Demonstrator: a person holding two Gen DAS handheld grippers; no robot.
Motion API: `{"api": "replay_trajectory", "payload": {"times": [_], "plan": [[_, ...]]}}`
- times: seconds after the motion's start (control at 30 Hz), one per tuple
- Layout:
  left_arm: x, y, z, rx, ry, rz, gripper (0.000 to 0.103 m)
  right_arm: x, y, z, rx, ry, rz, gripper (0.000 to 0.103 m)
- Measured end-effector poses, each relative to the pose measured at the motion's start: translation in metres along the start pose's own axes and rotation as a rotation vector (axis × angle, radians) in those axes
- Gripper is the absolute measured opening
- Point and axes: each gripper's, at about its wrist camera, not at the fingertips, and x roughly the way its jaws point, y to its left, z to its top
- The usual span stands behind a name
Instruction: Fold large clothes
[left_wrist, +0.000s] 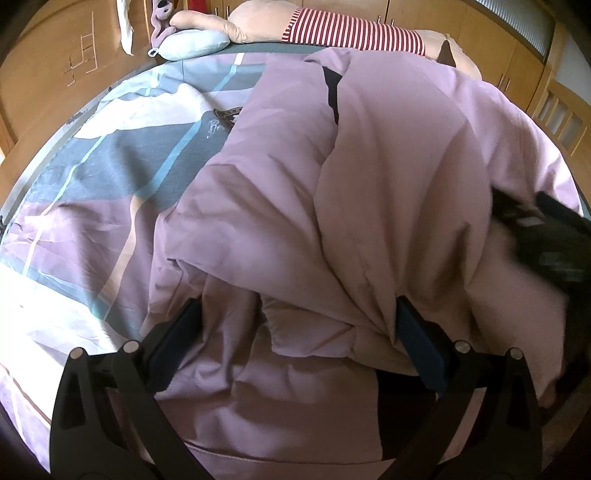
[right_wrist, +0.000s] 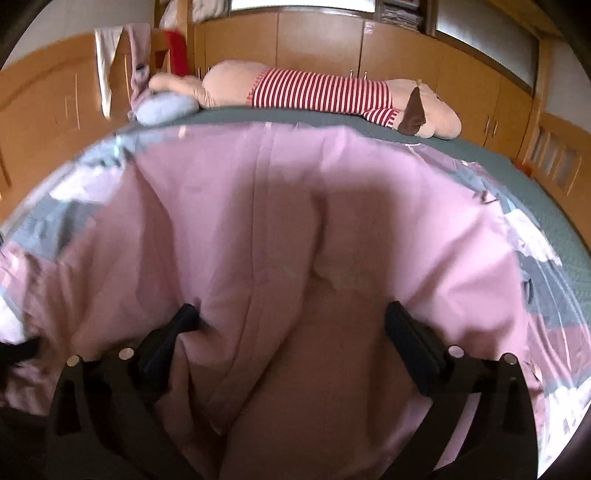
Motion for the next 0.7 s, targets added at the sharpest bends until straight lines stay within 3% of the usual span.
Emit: {"api": "replay_trajectory", "payload": {"times": [0.13, 0.2, 0.33, 0.43, 0.63, 0.7], "plan": [[0.0, -0.002, 0.0, -0.002, -0.002, 0.005, 0.101, -0.052, -0.011, -0.008, 0.044, -0.107, 0.003, 0.101], [0.0, -0.002, 0.0, -0.001, -0.005, 0.008, 0.101, -0.052, -0.015, -0.012, 0.037, -0.073, -0.01, 0.101], [-0.001, -0.002, -0.001, -0.001, -0.009, 0.007, 0.101, -0.003, -0.026, -0.039, 0.053, 0.111, -0.02, 0.101], [0.0, -0.002, -0.002, 0.001, -0.007, 0.007, 0.101, 0.008, -0.026, -0.056, 0.046, 0.093, -0.011, 0.102], [-0.004, -0.003, 0.0, 0.01, -0.01, 0.014, 0.101, 0.004, -0.025, -0.049, 0.043, 0.116, -0.01, 0.102], [-0.021, -0.004, 0.001, 0.024, -0.047, 0.025, 0.101, -0.027, -0.031, -0.045, 0.083, 0.029, 0.021, 0.101]]}}
